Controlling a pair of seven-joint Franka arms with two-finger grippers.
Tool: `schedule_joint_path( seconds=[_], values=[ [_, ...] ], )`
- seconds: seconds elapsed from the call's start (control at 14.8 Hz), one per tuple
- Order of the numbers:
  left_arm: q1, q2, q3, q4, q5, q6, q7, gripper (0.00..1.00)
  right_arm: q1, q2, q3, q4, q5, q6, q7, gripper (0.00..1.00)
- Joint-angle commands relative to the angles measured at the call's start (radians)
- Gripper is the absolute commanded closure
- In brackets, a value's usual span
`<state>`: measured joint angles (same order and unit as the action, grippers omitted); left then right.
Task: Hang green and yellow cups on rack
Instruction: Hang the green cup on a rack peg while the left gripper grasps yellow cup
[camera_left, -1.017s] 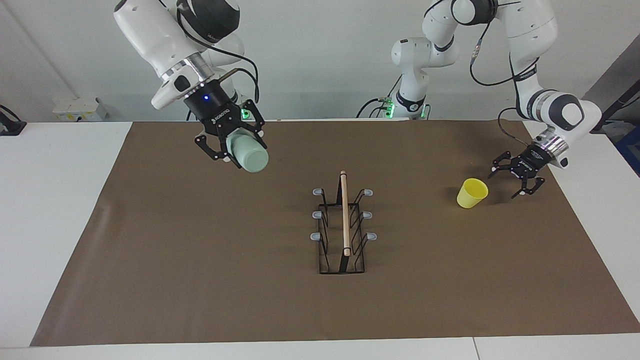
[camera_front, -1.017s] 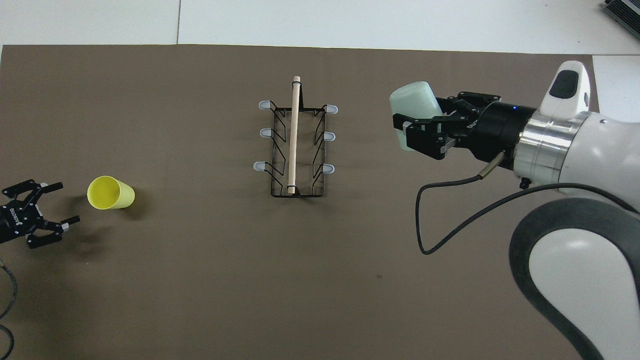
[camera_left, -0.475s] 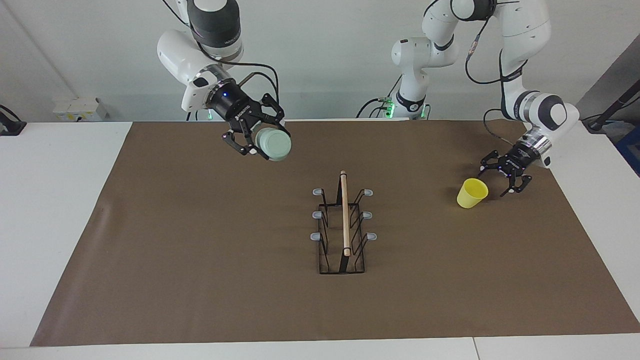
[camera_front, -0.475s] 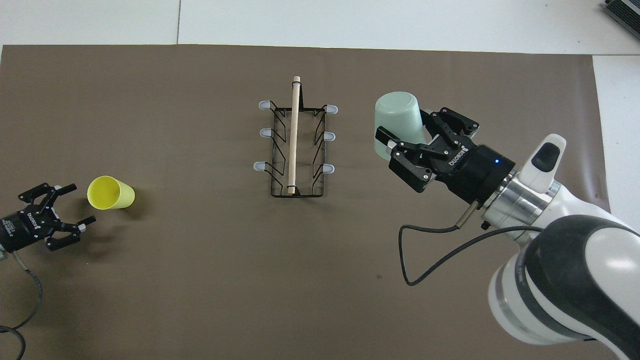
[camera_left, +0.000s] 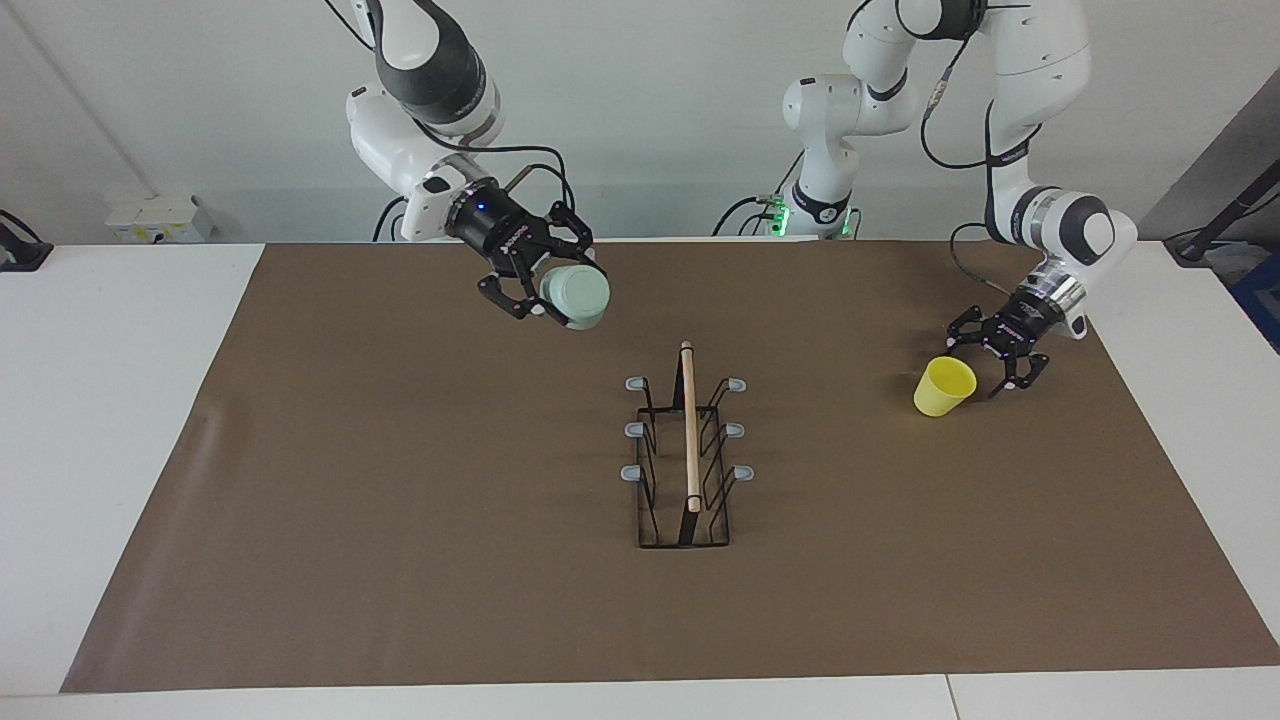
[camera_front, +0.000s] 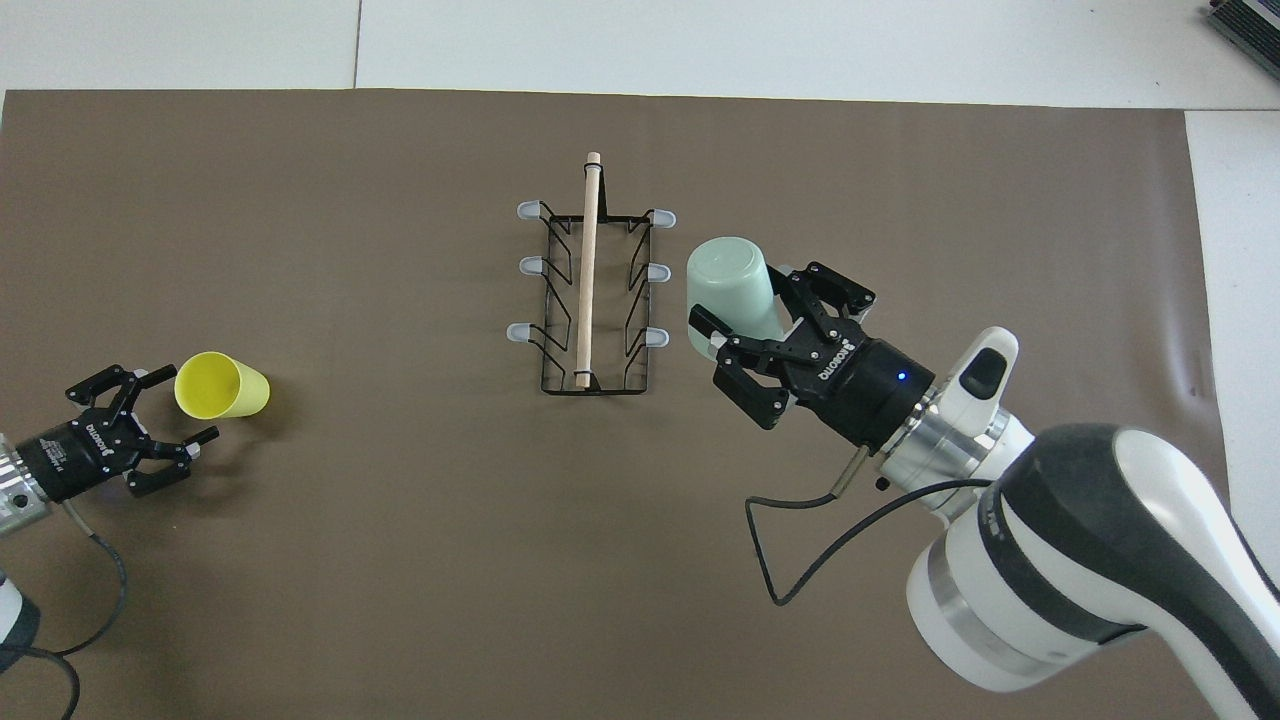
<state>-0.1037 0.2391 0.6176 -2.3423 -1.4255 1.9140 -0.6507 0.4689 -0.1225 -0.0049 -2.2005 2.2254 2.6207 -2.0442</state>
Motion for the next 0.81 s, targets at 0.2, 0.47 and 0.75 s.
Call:
schedule_joint_path(
  seconds=[0.2, 0.47, 0.75],
  values=[
    [-0.036, -0.029, -0.074, -0.045, -0.045, 0.147, 0.052, 0.00, 0.028, 0.145, -0.003, -0.011, 0.333, -0.204, -0.325, 1.00],
    [-0.039, -0.024, -0.085, -0.040, -0.091, 0.175, 0.063, 0.00, 0.030, 0.195, -0.003, -0.013, 0.421, -0.266, -0.471, 1.00],
    [-0.045, -0.014, -0.145, -0.029, -0.113, 0.241, 0.059, 0.00, 0.025, 0.214, -0.004, -0.024, 0.419, -0.284, -0.530, 1.00]
  ],
)
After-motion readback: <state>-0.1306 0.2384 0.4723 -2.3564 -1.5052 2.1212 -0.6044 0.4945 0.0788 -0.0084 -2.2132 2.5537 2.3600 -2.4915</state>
